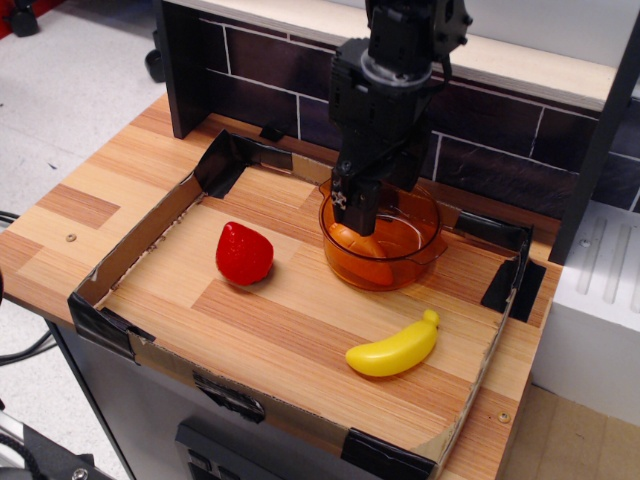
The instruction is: Take carrot out of pot
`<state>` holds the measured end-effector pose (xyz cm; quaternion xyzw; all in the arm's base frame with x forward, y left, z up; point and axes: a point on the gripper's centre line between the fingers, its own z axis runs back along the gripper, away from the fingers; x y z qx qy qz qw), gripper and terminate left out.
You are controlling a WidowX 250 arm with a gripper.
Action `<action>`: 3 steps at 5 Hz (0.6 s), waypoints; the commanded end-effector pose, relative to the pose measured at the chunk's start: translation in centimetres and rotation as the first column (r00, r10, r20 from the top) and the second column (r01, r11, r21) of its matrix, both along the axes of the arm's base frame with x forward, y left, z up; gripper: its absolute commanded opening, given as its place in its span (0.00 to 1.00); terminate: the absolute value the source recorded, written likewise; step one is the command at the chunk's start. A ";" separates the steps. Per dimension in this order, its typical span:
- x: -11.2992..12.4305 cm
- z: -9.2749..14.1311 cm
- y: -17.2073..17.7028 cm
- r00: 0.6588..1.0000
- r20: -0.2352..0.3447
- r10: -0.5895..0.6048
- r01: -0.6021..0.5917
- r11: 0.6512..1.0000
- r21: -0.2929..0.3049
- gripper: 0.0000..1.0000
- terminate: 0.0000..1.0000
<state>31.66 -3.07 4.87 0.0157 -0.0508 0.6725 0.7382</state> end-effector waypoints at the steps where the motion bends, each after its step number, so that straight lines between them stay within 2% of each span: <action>1: 1.0 -0.1 0.2 1.000 0.023 -0.013 0.013 1.000 0.015 1.00 0.00; 3: 1.3 -1.2 0.0 1.000 0.018 -0.011 0.010 0.999 0.037 1.00 0.00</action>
